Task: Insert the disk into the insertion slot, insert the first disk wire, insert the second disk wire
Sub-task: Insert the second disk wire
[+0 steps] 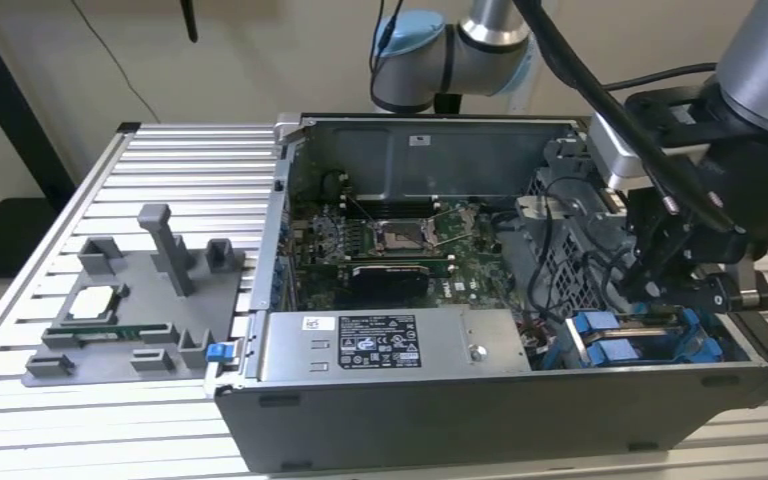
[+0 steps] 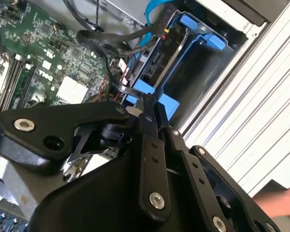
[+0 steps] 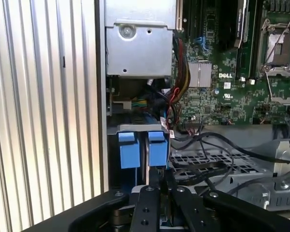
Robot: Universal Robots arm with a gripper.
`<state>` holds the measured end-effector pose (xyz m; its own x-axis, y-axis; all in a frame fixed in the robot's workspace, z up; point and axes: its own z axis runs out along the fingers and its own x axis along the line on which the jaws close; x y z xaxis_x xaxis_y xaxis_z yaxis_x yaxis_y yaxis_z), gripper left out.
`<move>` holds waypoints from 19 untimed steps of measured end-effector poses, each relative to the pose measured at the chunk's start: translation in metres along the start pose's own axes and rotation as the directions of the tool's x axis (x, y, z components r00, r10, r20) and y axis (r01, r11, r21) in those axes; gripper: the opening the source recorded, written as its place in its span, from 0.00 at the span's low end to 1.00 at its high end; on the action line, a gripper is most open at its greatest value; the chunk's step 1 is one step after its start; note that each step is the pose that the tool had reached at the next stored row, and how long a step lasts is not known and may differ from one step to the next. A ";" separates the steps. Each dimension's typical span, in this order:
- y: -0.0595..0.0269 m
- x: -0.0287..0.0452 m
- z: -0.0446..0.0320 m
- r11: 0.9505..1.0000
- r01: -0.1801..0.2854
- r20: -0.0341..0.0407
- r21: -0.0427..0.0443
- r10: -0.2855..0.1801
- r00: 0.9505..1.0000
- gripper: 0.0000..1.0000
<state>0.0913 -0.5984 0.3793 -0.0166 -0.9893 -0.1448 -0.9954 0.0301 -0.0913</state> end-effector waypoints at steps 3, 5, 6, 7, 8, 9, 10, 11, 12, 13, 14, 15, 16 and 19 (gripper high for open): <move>-0.0075 -0.0003 0.0031 1.000 -0.002 -0.001 -0.017 0.002 1.000 0.00; -0.0197 -0.0008 0.0081 1.000 0.000 0.000 -0.027 0.000 1.000 0.00; -0.0227 -0.0008 0.0095 1.000 0.001 0.000 -0.028 -0.001 1.000 0.00; -0.0257 -0.0009 0.0108 1.000 0.001 -0.001 -0.030 -0.001 1.000 0.00; -0.0279 -0.0009 0.0120 0.999 0.002 -0.001 -0.032 -0.002 1.000 0.00; -0.0285 -0.0012 0.0130 0.999 0.001 -0.001 -0.034 -0.001 1.000 0.00; -0.0283 -0.0017 0.0141 0.999 0.001 -0.001 -0.036 -0.001 1.000 0.00; -0.0282 -0.0021 0.0152 0.999 0.001 -0.001 -0.038 -0.001 1.000 0.00; -0.0281 -0.0025 0.0165 0.999 0.000 -0.001 -0.040 0.000 1.000 0.00; -0.0280 -0.0030 0.0176 0.999 0.000 -0.001 -0.041 0.000 1.000 0.00; -0.0279 -0.0035 0.0187 0.999 0.000 -0.001 -0.043 0.000 1.000 0.00; -0.0278 -0.0040 0.0199 0.999 0.000 -0.001 -0.045 0.000 1.000 0.00; -0.0277 -0.0047 0.0209 0.999 -0.001 -0.001 -0.047 0.001 1.000 0.00; -0.0274 -0.0058 0.0244 0.998 -0.003 -0.001 -0.056 0.003 1.000 0.00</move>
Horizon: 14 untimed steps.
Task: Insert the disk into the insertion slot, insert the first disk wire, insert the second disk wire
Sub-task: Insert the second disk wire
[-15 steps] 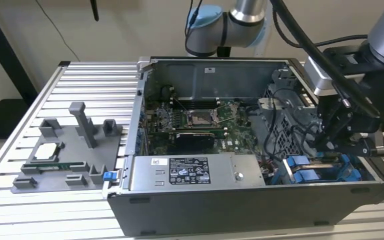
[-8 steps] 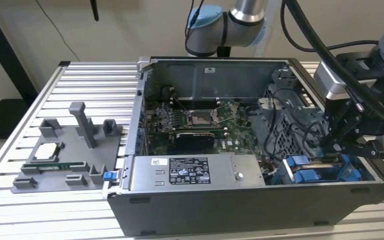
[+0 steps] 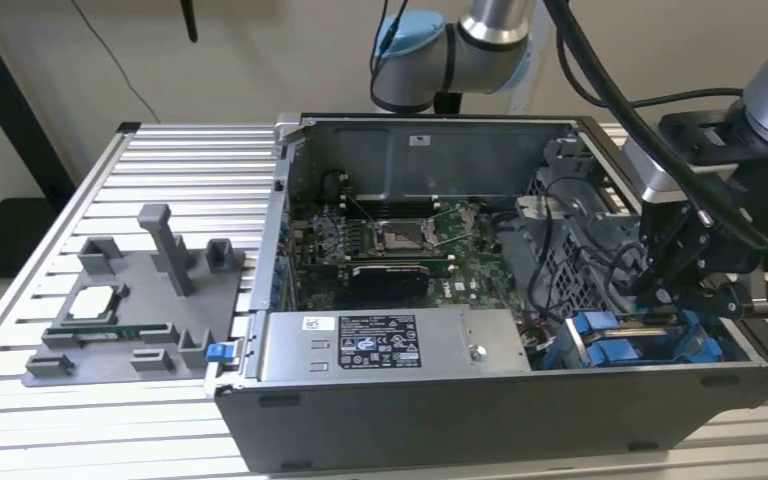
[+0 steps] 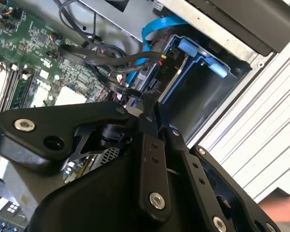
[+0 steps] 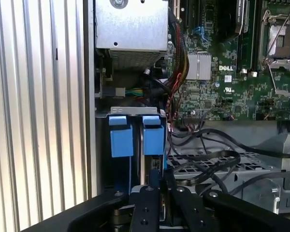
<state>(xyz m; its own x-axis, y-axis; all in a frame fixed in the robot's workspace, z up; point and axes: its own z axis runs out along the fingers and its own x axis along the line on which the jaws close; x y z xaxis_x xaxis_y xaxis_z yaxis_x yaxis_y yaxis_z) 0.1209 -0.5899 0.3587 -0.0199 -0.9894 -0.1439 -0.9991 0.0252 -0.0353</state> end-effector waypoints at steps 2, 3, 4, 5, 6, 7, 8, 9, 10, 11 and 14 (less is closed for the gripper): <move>0.0000 -0.0002 0.0019 1.000 -0.002 -0.001 -0.009 0.002 1.000 0.00; -0.0001 -0.0004 0.0027 1.000 -0.002 -0.001 -0.012 0.002 1.000 0.00; -0.0004 -0.0004 0.0038 1.000 -0.003 0.000 -0.014 0.003 1.000 0.00; -0.0011 -0.0003 0.0048 1.000 -0.003 0.001 -0.015 0.003 1.000 0.00; -0.0026 -0.0002 0.0053 1.000 -0.003 0.001 -0.016 0.003 1.000 0.00; -0.0048 -0.0002 0.0056 1.000 -0.003 0.000 -0.017 0.003 1.000 0.00; -0.0069 -0.0002 0.0060 1.000 -0.003 0.001 -0.018 0.003 1.000 0.00; -0.0071 -0.0003 0.0060 1.000 -0.003 0.001 -0.018 0.003 1.000 0.00; -0.0071 -0.0003 0.0060 1.000 -0.003 0.001 -0.018 0.003 1.000 0.00; -0.0071 -0.0003 0.0060 1.000 -0.003 0.001 -0.018 0.003 1.000 0.00; -0.0071 -0.0001 0.0076 1.000 -0.003 0.001 -0.018 0.003 1.000 0.00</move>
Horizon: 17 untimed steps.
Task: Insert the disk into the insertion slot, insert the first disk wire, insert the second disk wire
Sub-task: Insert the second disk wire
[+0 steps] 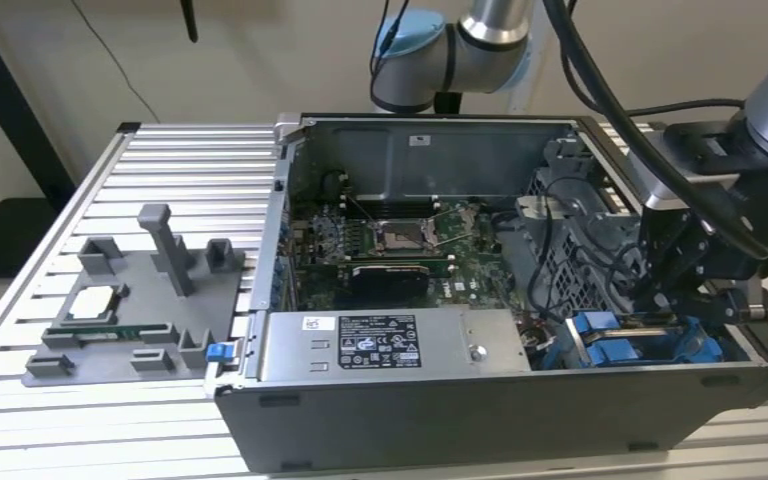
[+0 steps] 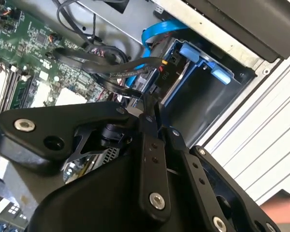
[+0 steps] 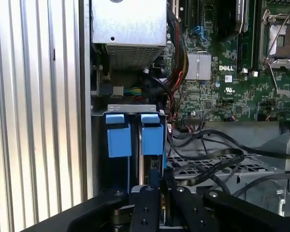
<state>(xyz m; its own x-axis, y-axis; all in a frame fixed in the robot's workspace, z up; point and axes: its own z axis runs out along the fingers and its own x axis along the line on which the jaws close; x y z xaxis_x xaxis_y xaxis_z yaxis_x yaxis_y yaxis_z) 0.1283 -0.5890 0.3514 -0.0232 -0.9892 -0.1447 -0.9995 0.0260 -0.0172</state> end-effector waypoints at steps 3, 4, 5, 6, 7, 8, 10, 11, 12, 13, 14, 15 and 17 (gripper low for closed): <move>0.0000 0.0004 0.0026 1.000 0.000 0.000 0.000 0.000 1.000 0.00; 0.0000 0.0004 0.0030 1.000 0.000 0.000 0.000 0.000 1.000 0.00; -0.0004 0.0005 0.0034 1.000 0.000 0.000 0.000 0.000 1.000 0.00; -0.0008 0.0005 0.0039 1.000 0.000 0.000 0.000 0.000 1.000 0.00; -0.0015 0.0006 0.0044 1.000 0.000 0.000 0.000 0.000 1.000 0.00; -0.0021 0.0007 0.0049 1.000 0.000 0.000 0.000 0.000 1.000 0.00; -0.0026 0.0008 0.0061 1.000 0.000 0.000 0.000 0.000 1.000 0.00; -0.0026 0.0008 0.0066 1.000 0.000 0.000 0.000 0.000 1.000 0.00; -0.0026 0.0008 0.0069 1.000 0.000 0.001 0.000 0.000 1.000 0.00; -0.0027 0.0008 0.0074 1.000 0.000 0.001 0.000 0.000 1.000 0.00; -0.0027 0.0008 0.0077 1.000 0.000 0.003 0.000 0.000 1.000 0.00; -0.0027 0.0008 0.0081 1.000 0.000 0.005 0.000 0.000 1.000 0.00; -0.0027 0.0007 0.0091 1.000 0.000 0.007 0.000 0.000 1.000 0.00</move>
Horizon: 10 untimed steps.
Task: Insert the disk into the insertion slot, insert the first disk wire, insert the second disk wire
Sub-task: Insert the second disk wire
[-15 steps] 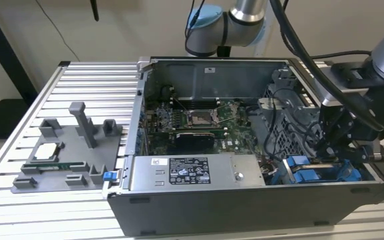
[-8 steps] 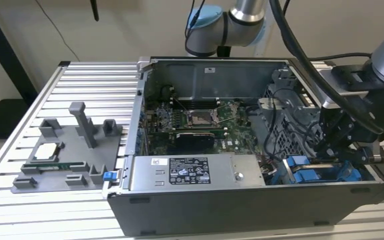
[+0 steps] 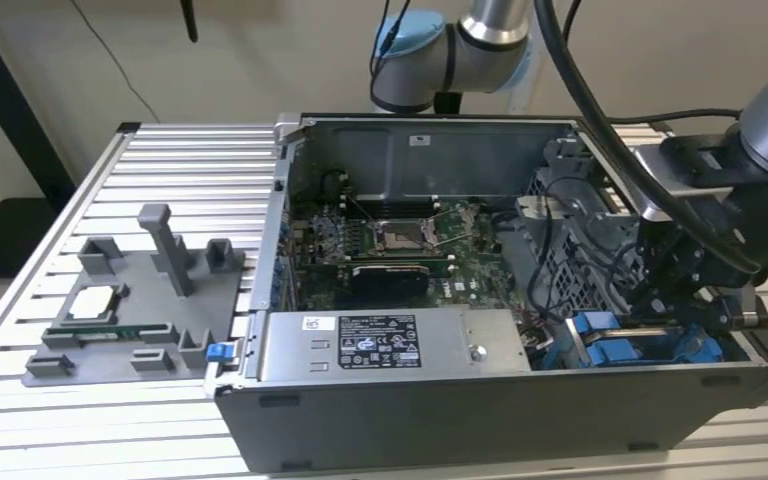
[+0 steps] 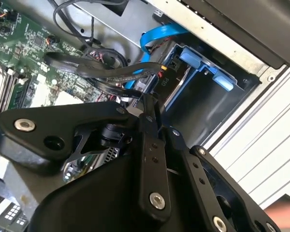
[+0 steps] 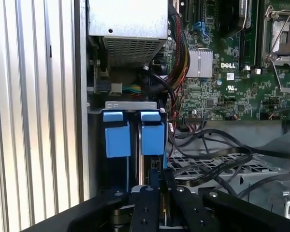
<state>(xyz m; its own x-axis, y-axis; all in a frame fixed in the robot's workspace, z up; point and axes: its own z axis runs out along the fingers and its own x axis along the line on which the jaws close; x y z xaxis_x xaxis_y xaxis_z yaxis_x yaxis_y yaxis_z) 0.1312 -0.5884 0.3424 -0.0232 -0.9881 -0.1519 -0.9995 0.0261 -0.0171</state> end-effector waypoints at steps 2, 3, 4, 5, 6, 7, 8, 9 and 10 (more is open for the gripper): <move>-0.0001 0.0001 0.0008 1.000 0.000 0.002 0.000 0.000 1.000 0.00; -0.0005 0.0001 0.0012 1.000 0.000 0.001 0.000 0.000 1.000 0.00; -0.0013 0.0002 0.0021 1.000 0.000 0.002 0.000 0.000 1.000 0.00; -0.0019 0.0002 0.0020 1.000 0.000 0.002 0.000 0.000 1.000 0.00; -0.0025 0.0002 0.0020 1.000 0.000 0.002 0.000 0.000 1.000 0.00; -0.0027 0.0002 0.0020 1.000 0.000 0.002 0.000 0.000 1.000 0.00; -0.0027 0.0004 0.0029 1.000 0.000 0.002 0.000 0.000 1.000 0.00; -0.0028 0.0006 0.0044 1.000 0.000 0.002 0.000 0.000 1.000 0.00; -0.0029 0.0009 0.0061 1.000 0.000 0.001 0.000 0.000 1.000 0.00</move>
<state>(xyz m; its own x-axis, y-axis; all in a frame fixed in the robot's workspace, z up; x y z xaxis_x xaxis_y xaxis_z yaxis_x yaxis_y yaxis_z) 0.1341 -0.5884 0.3363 -0.0233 -0.9879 -0.1532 -0.9995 0.0262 -0.0169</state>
